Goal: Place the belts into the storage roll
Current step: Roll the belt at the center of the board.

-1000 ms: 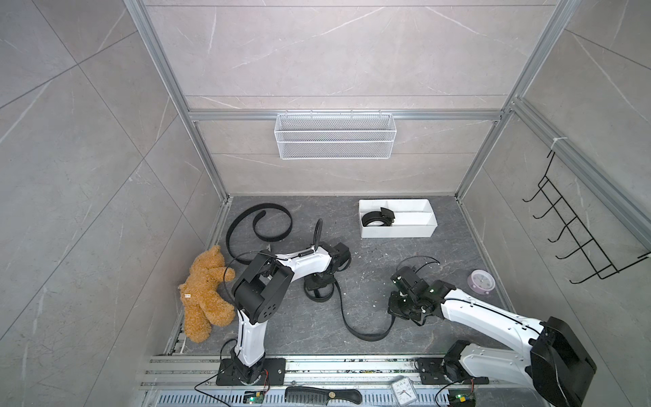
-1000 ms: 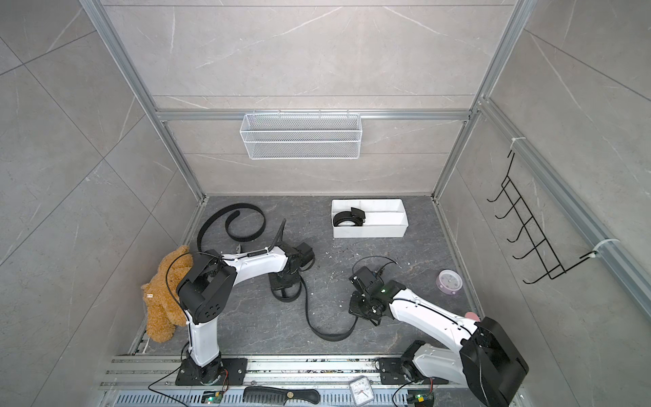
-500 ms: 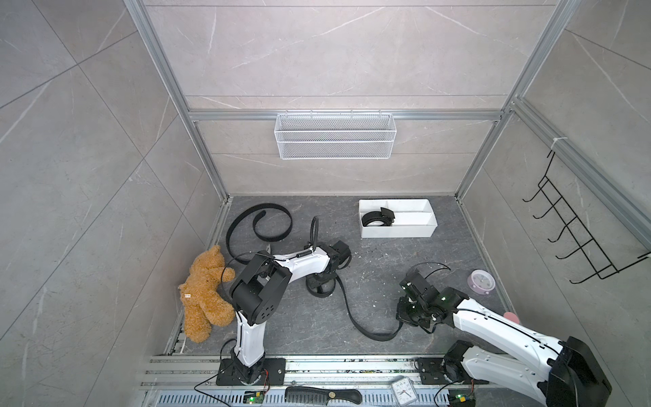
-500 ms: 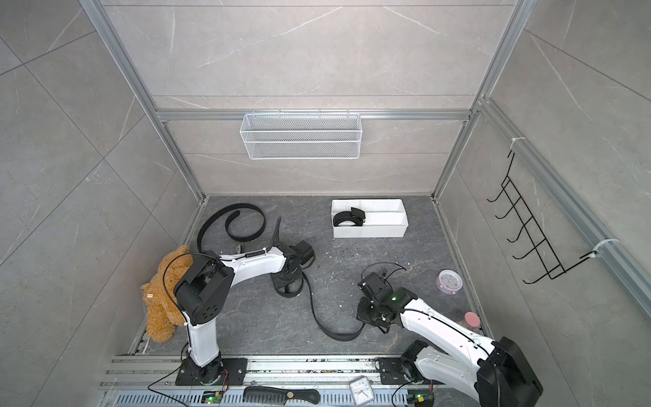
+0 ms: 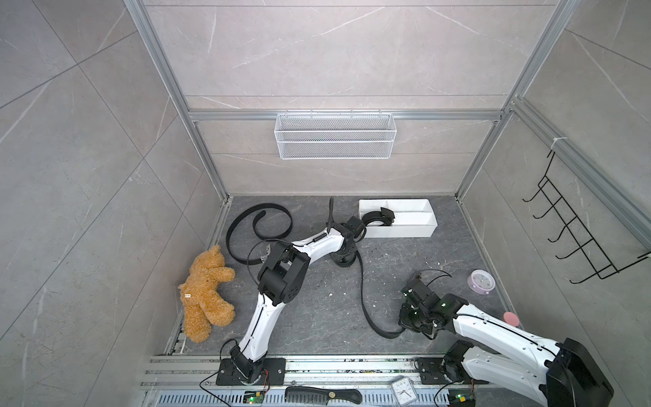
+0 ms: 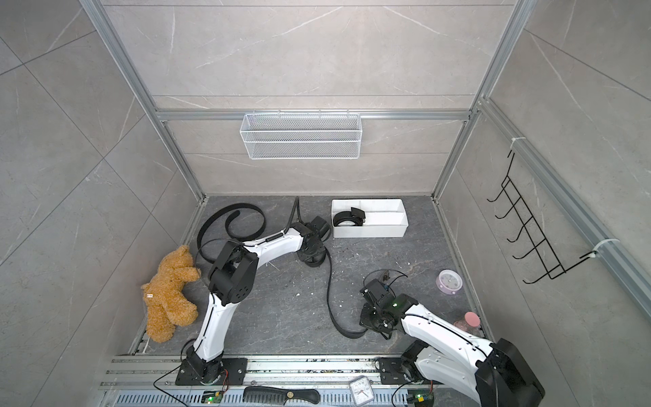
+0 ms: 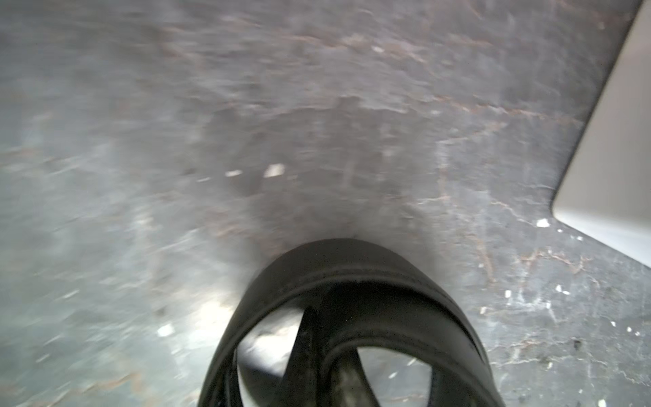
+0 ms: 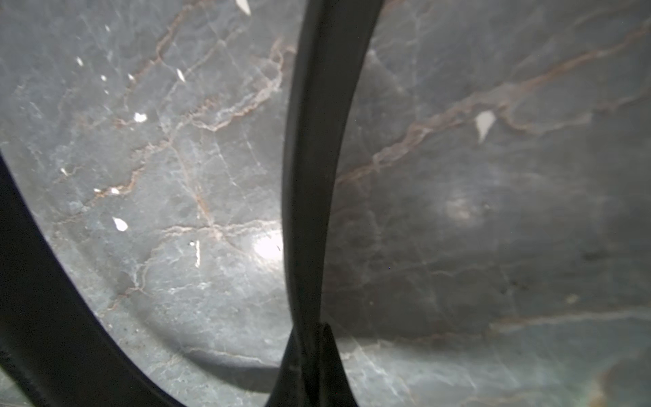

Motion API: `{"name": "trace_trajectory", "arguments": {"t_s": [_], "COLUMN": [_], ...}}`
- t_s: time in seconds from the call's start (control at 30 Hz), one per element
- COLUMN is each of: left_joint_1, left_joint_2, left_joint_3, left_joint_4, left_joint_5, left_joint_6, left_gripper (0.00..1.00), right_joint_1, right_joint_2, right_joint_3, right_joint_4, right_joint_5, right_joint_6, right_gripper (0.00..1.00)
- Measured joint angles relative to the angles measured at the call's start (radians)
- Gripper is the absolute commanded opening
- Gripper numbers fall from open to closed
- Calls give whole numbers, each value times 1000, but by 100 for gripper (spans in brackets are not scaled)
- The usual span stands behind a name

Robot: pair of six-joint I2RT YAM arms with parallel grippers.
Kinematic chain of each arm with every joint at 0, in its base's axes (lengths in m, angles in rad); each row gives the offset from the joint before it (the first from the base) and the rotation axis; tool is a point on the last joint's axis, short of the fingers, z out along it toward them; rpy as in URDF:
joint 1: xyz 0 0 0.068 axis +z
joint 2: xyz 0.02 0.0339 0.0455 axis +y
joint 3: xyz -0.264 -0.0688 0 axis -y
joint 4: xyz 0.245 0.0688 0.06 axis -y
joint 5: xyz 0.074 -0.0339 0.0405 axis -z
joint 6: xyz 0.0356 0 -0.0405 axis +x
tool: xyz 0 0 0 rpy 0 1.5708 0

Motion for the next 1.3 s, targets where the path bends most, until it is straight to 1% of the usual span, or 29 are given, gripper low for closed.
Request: {"name": "trace_trajectory", "arguments": {"t_s": [0.07,0.17,0.3,0.4,0.53,0.6,0.67,0.7,0.77,0.83,0.87,0.93,1.0,1.07,1.1,1.2,1.3], "left_joint_1": [3,10,18,11,9,8,8,8,8,8,8,8,8,8,8,9,10], "left_joint_2": [0,-40,-77,-86,-96,-95,-87,-83,-76,-73,-73,-73,-73,-77,-80,-87,-87], "left_joint_3": [1,-56,-109,-126,-146,-144,-131,-123,-113,-108,-108,-108,-111,-120,-127,-140,-142], "left_joint_4": [-6,1,-71,-85,-72,-65,-74,-79,-85,-89,-89,-87,-82,-73,-66,-51,-48], "left_joint_5": [20,40,71,81,82,79,80,80,83,85,85,87,88,89,89,91,94], "left_joint_6": [37,90,170,217,236,235,232,230,226,224,224,224,224,223,223,223,223], "left_gripper": [0,0,0,0,0,0,0,0,0,0,0,0,0,0,0,0,0], "right_joint_1": [1,0,-15,-27,-28,-26,5,39,126,219,259,309,335,340,340,340,339], "right_joint_2": [8,36,87,129,157,157,157,160,190,257,303,373,431,456,459,451,390], "right_joint_3": [18,61,102,122,138,133,109,96,92,110,131,183,228,259,272,319,352], "right_joint_4": [-6,-16,-13,-10,13,43,96,119,160,209,233,278,316,310,295,212,92], "right_joint_5": [23,71,109,123,117,95,76,66,49,28,8,-24,-56,-71,-75,-71,-48], "right_joint_6": [0,0,0,-4,-6,-1,19,33,66,94,102,113,111,93,80,43,0], "right_gripper": [0,0,0,0,0,0,0,1,7,18,21,28,36,47,51,64,71]}}
